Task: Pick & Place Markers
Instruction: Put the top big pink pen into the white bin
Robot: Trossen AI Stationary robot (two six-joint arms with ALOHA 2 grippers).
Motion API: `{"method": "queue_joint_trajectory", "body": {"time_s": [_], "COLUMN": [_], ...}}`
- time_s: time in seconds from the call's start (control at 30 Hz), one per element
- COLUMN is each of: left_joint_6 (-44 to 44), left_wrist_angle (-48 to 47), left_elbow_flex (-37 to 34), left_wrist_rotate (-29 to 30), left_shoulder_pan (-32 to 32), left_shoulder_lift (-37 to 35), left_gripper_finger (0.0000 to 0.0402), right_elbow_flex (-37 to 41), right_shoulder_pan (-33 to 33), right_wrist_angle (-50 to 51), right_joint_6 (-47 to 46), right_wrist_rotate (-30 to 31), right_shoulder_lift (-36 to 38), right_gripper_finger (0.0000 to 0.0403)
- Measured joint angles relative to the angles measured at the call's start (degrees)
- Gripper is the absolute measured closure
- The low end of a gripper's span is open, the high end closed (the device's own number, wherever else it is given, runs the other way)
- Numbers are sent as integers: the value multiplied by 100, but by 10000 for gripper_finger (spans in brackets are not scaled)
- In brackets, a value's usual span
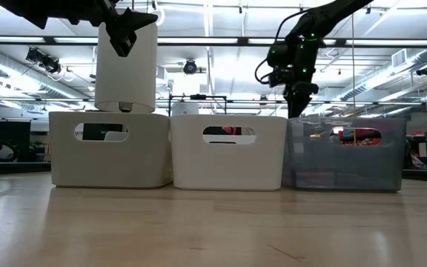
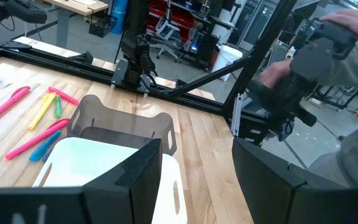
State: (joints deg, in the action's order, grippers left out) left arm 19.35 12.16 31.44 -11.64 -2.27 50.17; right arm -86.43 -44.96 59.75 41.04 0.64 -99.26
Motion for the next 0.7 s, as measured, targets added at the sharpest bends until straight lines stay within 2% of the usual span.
{"method": "queue_joint_trajectory", "body": {"time_s": [0.27, 0.7], "left_joint_6": [0, -2], "left_wrist_angle": [0, 0], "left_elbow_flex": [0, 0], "left_wrist_rotate": [0, 0], "left_shoulder_pan": [0, 0], "left_shoulder_lift": [0, 0], "left_gripper_finger": [200, 200], "right_elbow_flex": [169, 1704], "right_shoulder_pan": [8, 223], "right_wrist_angle": [-97, -748], "right_joint_6": [255, 300], "right_wrist_rotate": [-176, -176], "right_shoulder_lift": [-92, -94], "right_gripper_finger": [262, 262]}}
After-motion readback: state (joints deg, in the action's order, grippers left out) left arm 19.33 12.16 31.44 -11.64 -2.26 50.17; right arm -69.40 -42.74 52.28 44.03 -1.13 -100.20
